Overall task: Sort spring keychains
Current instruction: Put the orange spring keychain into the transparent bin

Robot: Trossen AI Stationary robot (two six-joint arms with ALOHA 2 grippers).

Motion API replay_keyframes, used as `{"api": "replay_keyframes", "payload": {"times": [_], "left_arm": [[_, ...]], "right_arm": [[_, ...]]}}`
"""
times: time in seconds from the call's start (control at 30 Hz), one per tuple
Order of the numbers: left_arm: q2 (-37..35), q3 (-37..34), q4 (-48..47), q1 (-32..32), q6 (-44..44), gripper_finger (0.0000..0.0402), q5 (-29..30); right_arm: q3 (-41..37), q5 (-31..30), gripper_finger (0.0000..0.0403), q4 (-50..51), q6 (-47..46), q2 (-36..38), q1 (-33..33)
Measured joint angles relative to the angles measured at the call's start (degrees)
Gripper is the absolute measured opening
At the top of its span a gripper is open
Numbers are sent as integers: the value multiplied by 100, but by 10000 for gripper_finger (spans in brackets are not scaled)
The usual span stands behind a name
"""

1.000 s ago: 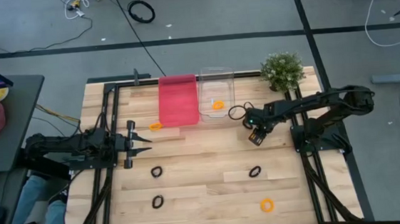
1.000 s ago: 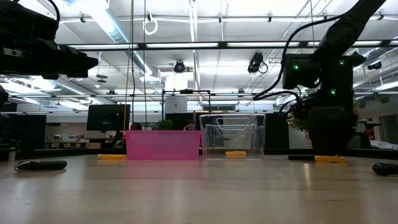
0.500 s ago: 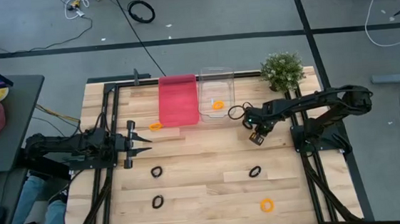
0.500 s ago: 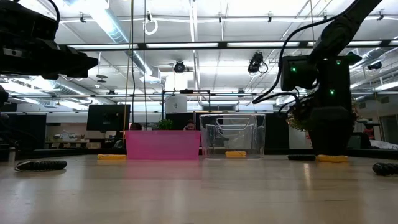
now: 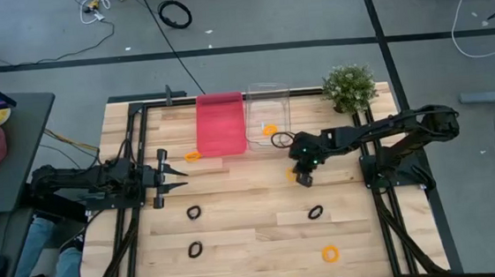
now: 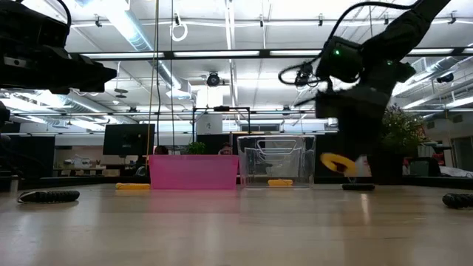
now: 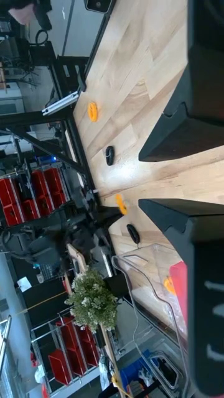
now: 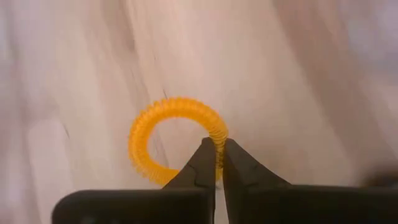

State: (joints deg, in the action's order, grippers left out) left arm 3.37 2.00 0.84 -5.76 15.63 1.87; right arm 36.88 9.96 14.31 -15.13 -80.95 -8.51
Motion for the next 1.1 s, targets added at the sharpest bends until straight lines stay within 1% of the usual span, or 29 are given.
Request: {"api": "replay_keyframes", "payload": {"times": [0.2,0.47,0.5,0.57,0.77,0.93,1.03,1.1], "left_arm": [[-1,0,2,2,0,112,0],[-1,0,0,1,1,112,0],[0,0,0,1,-1,112,0],[-1,0,2,0,1,112,0],[0,0,2,0,0,112,0],[1,0,0,2,-1,112,0],[-1,0,0,1,0,112,0],[-1,0,0,2,1,112,0]], "right_arm": [[2,33,7,-1323,208,4,-33],[11,-63,8,-3405,-201,7,-212],[13,-189,8,-3597,-219,11,-216],[13,-639,8,-3817,-173,15,-214],[13,-2176,8,-3877,127,15,-183],[13,-3076,8,-3894,302,15,-47],[13,-3542,8,-3962,479,15,-62],[13,-3735,8,-4202,521,15,-158]]}}
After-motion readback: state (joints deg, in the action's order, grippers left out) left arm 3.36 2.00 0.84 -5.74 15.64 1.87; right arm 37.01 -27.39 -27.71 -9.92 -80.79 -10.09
